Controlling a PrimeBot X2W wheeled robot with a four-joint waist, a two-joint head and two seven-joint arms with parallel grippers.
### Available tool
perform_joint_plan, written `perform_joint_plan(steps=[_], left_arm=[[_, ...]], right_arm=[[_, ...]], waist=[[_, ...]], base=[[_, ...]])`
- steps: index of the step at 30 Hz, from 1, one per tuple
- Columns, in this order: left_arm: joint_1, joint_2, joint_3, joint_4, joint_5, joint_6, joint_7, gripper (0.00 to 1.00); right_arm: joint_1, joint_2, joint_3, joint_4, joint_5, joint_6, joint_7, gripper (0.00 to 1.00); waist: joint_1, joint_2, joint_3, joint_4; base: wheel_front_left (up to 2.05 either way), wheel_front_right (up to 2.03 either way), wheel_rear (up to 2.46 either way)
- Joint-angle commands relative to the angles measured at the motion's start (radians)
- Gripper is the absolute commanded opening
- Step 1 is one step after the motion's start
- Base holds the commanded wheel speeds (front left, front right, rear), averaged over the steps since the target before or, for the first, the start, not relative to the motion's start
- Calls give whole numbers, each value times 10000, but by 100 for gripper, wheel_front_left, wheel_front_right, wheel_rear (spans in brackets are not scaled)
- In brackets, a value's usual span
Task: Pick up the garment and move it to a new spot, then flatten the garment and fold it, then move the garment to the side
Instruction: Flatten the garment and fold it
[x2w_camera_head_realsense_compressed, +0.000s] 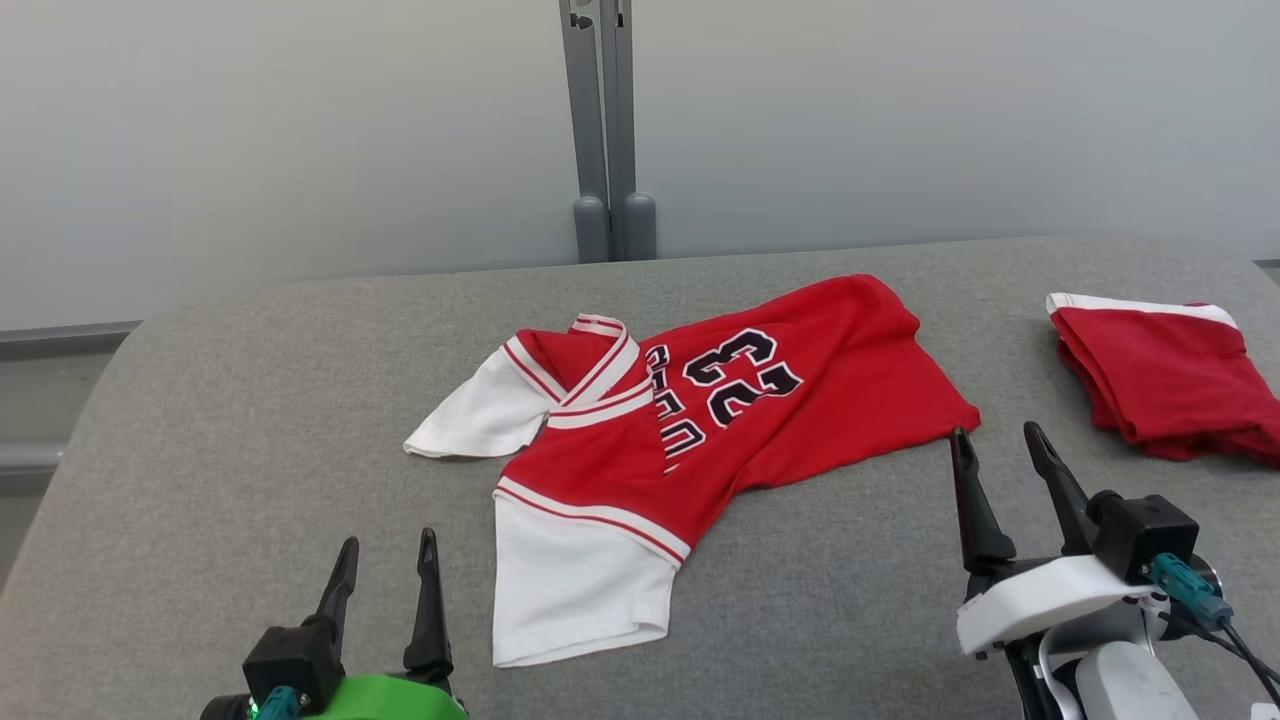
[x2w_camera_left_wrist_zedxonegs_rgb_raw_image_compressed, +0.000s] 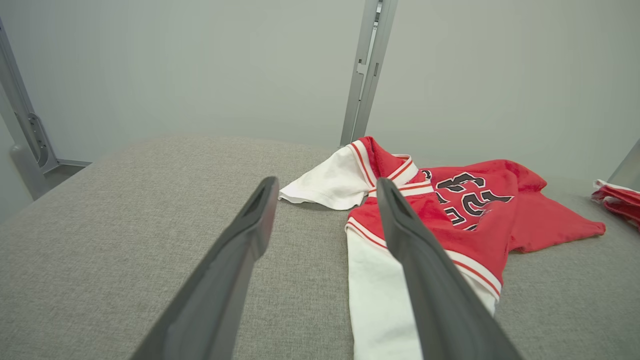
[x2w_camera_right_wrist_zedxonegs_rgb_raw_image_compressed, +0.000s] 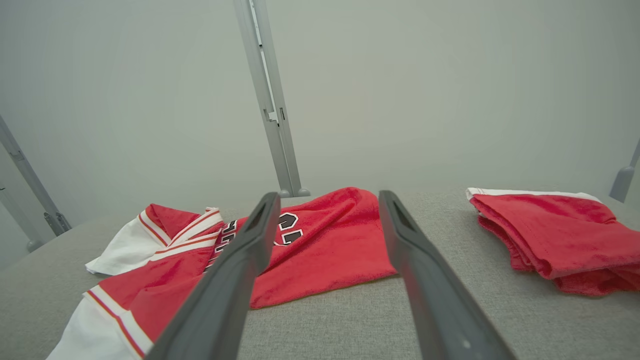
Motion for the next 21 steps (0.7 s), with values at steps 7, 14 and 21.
perform_joint_plan(steps=[7, 14, 21], left_arm=[[186, 28, 33, 10, 185, -27, -28, 100], [110, 27, 9, 87, 179, -38, -28, 100], [74, 27, -18, 112, 188, -1, -28, 100]], right_arm=[[362, -18, 178, -165, 272, -9, -26, 100], [342, -14, 247, -86, 303, -9, -26, 100], [306, -12, 281, -32, 290, -9, -26, 100]], waist=[[0, 0, -5, 11], [0, 0, 13, 59], [0, 0, 51, 92]], base=[[0, 0, 0], [0, 0, 0], [0, 0, 0]])
